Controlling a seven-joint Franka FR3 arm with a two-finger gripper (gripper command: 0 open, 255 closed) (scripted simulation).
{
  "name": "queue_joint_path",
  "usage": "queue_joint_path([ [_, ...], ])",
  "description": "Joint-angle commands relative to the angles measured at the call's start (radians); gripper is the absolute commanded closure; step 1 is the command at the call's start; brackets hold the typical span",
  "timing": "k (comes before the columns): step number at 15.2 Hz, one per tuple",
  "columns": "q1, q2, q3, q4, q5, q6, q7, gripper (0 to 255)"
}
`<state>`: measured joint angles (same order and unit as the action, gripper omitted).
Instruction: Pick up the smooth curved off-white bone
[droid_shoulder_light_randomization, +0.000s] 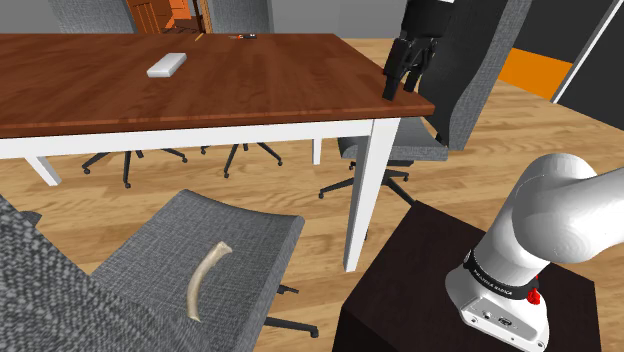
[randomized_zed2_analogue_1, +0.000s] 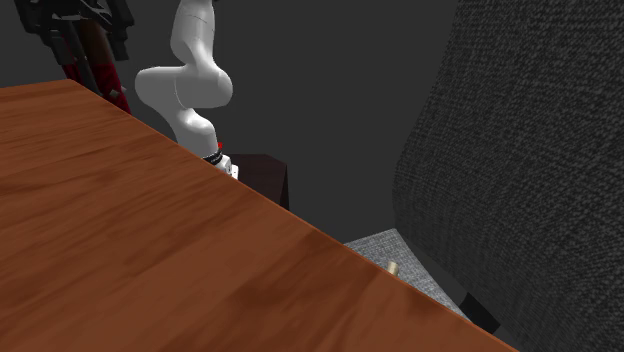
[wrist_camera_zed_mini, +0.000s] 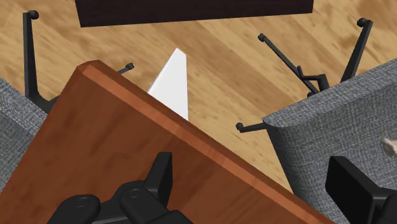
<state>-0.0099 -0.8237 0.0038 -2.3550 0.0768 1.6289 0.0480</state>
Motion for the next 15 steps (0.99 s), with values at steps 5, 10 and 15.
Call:
queue_joint_path([
  [5,0.016,0.003,0.095,-0.063,0.056,0.073,0.116,0],
  [10,0.037,0.045,0.218,-0.108,0.124,0.174,0.26,0],
  [15,0.049,0.132,0.347,-0.116,0.178,0.284,0.405,0],
])
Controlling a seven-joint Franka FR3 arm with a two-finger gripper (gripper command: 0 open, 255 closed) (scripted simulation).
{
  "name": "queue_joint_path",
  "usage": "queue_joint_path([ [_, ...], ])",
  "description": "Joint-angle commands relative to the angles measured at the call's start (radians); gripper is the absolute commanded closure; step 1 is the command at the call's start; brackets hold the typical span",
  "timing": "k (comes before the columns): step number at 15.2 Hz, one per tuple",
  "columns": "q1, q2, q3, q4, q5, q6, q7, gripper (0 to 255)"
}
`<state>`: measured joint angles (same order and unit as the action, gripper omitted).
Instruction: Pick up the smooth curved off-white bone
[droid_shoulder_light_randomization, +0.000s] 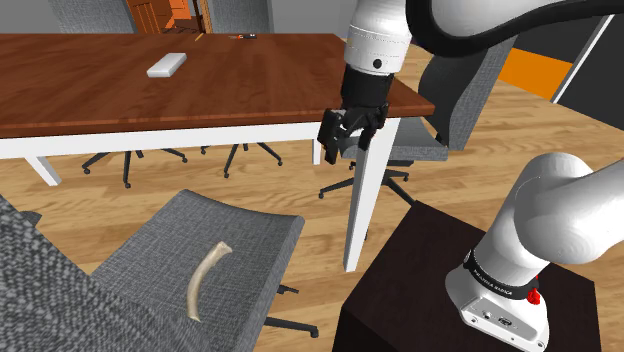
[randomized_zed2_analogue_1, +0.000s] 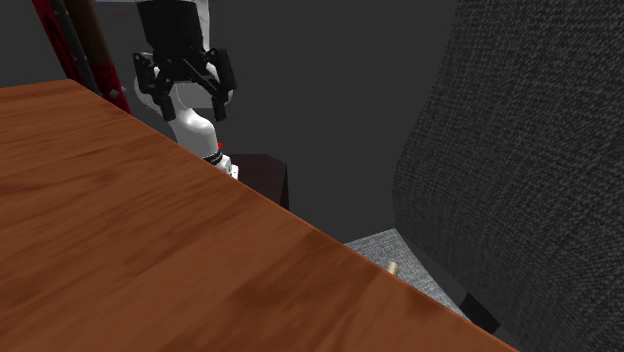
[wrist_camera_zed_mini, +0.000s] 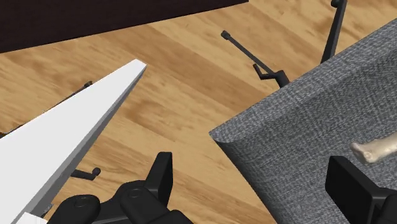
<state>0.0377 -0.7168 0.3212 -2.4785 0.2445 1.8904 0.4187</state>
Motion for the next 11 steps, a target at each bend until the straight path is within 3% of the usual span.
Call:
queue_joint_path([
  [1,0.001,0.048,0.056,0.011,0.018,0.045,0.064,0],
  [6,-0.012,0.184,0.191,0.049,0.032,0.159,0.218,0],
  [11,-0.054,0.358,0.334,0.124,-0.015,0.266,0.396,0],
])
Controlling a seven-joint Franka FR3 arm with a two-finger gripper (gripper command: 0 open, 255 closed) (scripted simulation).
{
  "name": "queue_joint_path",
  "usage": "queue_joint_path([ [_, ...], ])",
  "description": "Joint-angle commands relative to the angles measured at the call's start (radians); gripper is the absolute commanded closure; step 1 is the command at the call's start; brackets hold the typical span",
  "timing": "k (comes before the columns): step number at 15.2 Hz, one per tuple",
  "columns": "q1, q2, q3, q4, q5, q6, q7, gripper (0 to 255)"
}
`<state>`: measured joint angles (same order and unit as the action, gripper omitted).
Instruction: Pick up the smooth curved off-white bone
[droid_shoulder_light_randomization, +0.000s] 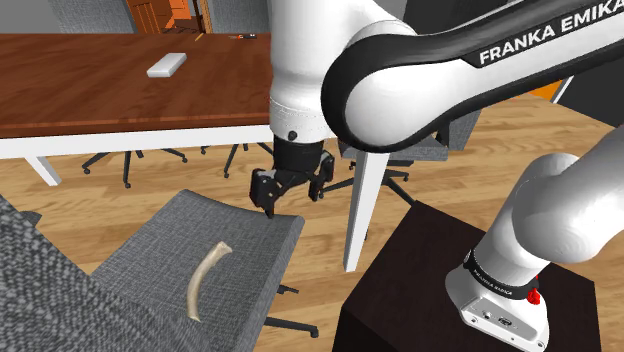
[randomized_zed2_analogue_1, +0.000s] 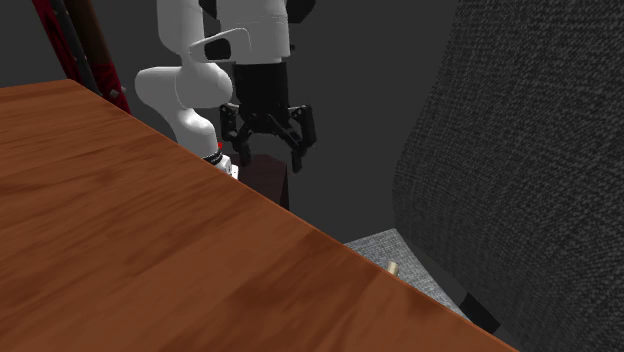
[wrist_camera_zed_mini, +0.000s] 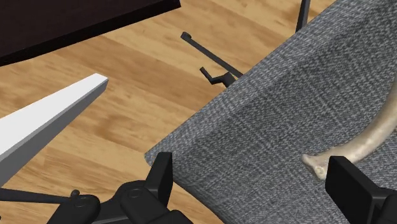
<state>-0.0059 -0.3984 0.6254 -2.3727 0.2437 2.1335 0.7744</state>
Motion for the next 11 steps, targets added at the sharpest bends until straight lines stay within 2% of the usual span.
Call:
queue_joint_path([
  [1,-0.023,0.079,0.06,0.037,-0.035,0.043,0.081,0],
  [4,-0.06,0.213,0.148,0.102,-0.128,0.095,0.221,0],
  [7,-0.082,0.374,0.22,0.182,-0.278,0.129,0.392,0],
  [9,-0.065,0.492,0.236,0.245,-0.4,0.134,0.515,0],
  [11,-0.017,0.606,0.221,0.317,-0.513,0.126,0.626,0],
])
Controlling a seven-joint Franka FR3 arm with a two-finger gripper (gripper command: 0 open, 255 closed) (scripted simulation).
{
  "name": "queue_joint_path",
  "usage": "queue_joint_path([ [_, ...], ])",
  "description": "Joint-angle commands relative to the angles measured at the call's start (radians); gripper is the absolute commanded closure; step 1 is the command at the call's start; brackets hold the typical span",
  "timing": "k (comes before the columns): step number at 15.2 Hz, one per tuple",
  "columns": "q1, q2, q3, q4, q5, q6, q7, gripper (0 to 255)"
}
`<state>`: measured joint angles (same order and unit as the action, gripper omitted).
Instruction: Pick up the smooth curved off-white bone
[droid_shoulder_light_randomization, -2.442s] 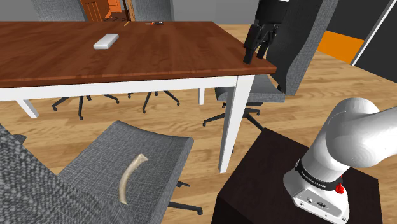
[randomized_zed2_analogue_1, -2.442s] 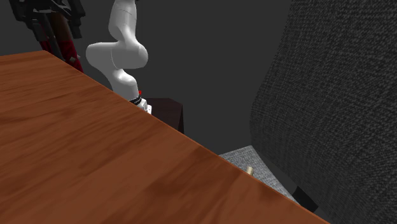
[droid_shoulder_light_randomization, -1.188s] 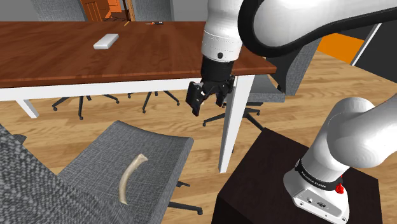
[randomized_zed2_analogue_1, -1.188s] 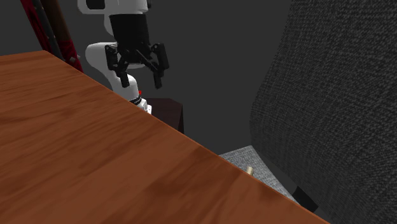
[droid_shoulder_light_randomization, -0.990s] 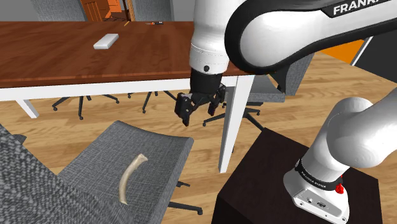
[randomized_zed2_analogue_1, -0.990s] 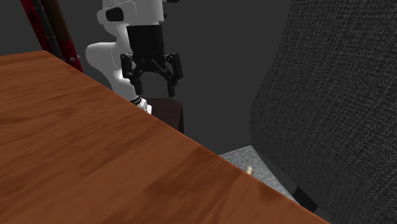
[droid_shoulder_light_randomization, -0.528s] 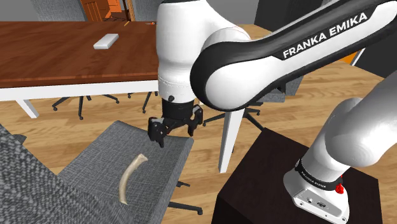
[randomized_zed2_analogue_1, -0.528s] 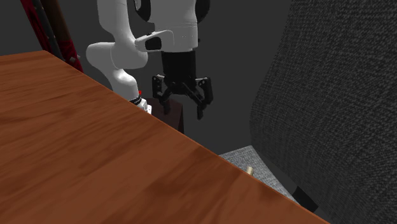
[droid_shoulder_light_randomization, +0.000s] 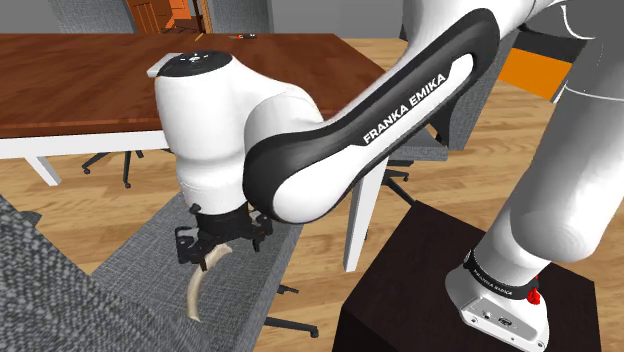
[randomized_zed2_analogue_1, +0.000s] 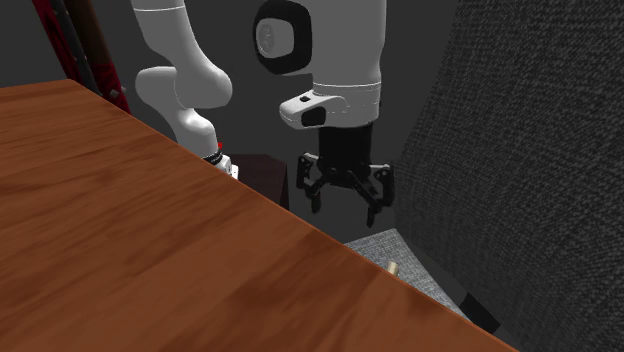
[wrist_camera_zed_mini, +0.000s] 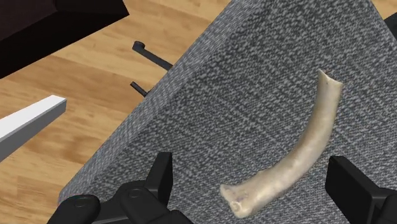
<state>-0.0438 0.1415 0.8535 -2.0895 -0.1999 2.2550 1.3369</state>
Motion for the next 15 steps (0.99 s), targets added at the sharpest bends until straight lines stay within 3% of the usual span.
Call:
queue_joint_path([
  [1,0.051,0.119,-0.022,0.072,-0.117,-0.003,0.111,0],
  [7,0.252,0.391,-0.138,0.331,-0.296,-0.064,0.293,0],
  [15,0.277,0.447,-0.176,0.31,-0.345,0.004,0.326,0],
])
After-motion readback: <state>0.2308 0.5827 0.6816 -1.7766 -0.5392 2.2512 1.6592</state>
